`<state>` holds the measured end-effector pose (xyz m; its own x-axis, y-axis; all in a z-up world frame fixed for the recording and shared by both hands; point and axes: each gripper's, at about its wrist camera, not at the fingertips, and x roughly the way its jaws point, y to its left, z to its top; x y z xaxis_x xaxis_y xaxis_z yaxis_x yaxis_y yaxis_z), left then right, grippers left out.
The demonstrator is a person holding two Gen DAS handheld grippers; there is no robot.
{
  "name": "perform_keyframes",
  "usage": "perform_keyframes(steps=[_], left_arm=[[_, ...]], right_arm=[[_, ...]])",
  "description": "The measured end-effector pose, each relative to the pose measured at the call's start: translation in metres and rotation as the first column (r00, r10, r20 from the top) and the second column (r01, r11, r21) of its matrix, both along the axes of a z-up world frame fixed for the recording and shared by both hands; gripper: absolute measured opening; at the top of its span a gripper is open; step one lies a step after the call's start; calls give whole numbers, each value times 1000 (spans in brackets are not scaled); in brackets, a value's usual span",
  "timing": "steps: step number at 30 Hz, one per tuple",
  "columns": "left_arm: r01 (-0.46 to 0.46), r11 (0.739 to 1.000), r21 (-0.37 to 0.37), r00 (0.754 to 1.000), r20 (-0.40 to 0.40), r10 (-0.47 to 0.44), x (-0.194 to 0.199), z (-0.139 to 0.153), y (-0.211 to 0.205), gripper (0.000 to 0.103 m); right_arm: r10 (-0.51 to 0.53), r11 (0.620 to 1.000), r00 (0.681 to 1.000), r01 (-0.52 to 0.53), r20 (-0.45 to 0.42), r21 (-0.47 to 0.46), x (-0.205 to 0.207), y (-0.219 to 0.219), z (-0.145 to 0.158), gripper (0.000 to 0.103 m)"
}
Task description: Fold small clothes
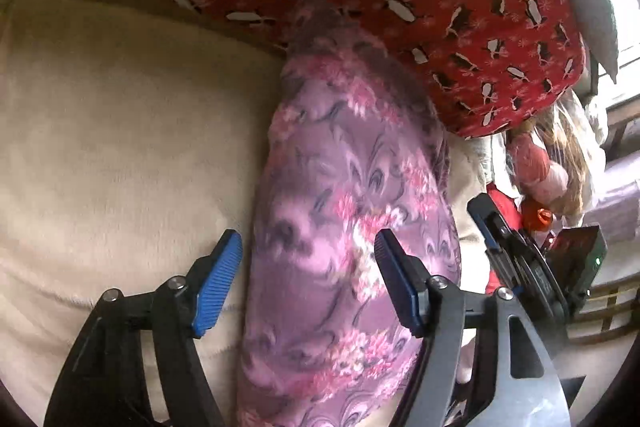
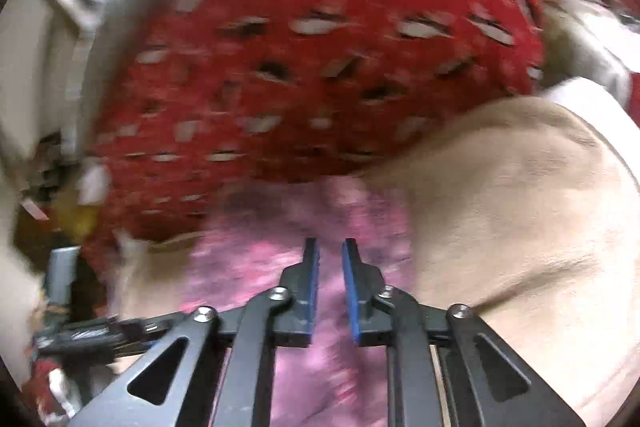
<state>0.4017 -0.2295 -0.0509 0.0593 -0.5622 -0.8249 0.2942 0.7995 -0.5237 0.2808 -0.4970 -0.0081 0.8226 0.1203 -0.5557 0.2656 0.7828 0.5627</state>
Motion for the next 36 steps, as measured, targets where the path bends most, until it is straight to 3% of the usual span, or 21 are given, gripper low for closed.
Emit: perform_keyframes(steps=[2, 3, 4, 6, 9, 13, 15, 17, 19, 24, 30, 36], left_arm=[[8, 998, 68, 1000, -10, -7, -6, -15, -9, 69], [10, 997, 78, 1000, 10, -11, -8, -15, -10, 69], [17, 996, 84, 1000, 23, -19, -11, -10, -10, 69], [45, 997, 63, 999, 17, -46, -14, 0, -6, 68], [48, 998, 36, 998, 34, -49, -13, 9, 4, 68], [26, 999, 32, 1000, -14, -26, -15, -6, 13, 69], [31, 998, 60, 999, 13, -32, -23, -12, 10, 69], [35, 996, 81, 998, 43, -39, -27, -8, 11, 69], [53, 994, 91, 997, 49, -57, -30, -5, 8, 69], [69, 992, 105, 995, 62, -76, -29, 1, 6, 69], [87, 988, 125, 991, 86, -98, -32, 1, 0, 69], [93, 988, 125, 991, 81, -104, -31, 1, -1, 69]], right_arm=[[34, 998, 997, -38, -74, -52, 7, 12, -11, 49], [54, 992, 979, -74, -195, -98, 16, 20, -25, 48], [53, 985, 975, -86, -215, -148, 15, 26, -26, 47], [44, 984, 982, -75, -185, -162, 8, 28, -12, 49], [24, 995, 994, -34, -104, -92, -15, 14, 2, 49], [12, 1000, 998, -13, -64, -6, -41, 1, -3, 54], [44, 999, 994, -44, -103, -7, -42, 9, -13, 54], [83, 991, 967, -107, -241, -84, -31, 26, -37, 53], [67, 990, 977, -91, -203, -108, -36, 28, -35, 53], [31, 999, 989, -34, -142, -17, -42, 6, -19, 59], [9, 998, 988, 0, -151, 59, -35, -8, -32, 60], [40, 999, 992, -37, -123, 28, -27, 3, -22, 60]])
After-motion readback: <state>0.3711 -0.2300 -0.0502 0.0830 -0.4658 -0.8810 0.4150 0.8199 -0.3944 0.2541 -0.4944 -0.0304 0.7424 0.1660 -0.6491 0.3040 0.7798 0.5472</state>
